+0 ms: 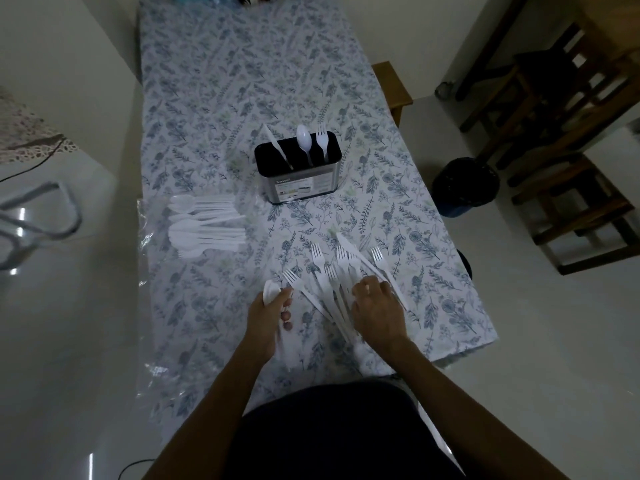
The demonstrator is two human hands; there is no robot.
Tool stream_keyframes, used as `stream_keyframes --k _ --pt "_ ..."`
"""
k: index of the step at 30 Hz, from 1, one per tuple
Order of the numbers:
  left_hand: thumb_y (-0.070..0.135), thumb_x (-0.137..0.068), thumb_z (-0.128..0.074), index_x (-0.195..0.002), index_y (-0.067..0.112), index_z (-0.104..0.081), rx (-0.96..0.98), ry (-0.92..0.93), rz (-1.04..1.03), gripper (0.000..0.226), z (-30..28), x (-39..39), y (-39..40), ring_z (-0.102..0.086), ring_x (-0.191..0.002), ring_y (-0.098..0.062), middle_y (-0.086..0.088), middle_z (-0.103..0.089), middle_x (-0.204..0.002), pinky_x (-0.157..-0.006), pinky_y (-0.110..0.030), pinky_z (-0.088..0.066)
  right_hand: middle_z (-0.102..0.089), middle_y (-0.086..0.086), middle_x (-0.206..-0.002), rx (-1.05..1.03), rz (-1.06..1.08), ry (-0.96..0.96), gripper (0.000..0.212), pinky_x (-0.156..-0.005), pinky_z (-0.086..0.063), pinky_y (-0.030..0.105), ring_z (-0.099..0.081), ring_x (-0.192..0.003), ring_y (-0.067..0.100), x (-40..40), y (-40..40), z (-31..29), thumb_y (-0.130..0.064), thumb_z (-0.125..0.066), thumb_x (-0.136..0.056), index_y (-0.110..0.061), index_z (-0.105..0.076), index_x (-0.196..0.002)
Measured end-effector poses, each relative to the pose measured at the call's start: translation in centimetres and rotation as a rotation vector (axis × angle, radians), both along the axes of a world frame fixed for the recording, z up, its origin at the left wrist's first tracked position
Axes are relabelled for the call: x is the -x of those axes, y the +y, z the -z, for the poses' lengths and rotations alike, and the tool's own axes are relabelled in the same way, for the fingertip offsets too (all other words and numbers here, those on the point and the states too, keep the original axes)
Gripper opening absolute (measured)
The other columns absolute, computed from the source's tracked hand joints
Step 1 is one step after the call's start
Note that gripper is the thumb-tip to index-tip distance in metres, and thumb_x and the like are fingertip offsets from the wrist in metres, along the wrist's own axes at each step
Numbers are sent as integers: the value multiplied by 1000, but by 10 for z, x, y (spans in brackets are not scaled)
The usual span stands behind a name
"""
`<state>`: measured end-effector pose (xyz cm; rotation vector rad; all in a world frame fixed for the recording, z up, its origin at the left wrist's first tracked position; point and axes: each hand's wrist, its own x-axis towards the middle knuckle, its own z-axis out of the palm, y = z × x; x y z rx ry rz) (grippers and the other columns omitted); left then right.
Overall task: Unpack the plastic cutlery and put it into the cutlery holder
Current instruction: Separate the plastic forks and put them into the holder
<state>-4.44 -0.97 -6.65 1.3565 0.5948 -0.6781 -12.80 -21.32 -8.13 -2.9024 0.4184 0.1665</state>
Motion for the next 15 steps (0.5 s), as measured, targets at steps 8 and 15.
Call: stream_keyframes --k 8,15 --pt "86 -88 -23 -89 2 -64 -97 -116 452 93 -10 10 -9 -36 -41 -15 -6 -42 -52 -43 -22 -29 -61 -3 -115 -807 -13 -42 36 -80 -58 36 -65 -92 13 -12 56 -41 -51 -58 -93 -28 -56 -122" --pt "59 -103 -36 -99 13 -73 -160 -244 509 59 -17 12 -14 -66 -68 -18 -10 -73 -81 -53 -17 -51 -74 -7 -94 -1009 198 -27 23 -75 -62 28 -72 -81 4 -11 48 -46 -45 -70 -92 -26 -63 -104"
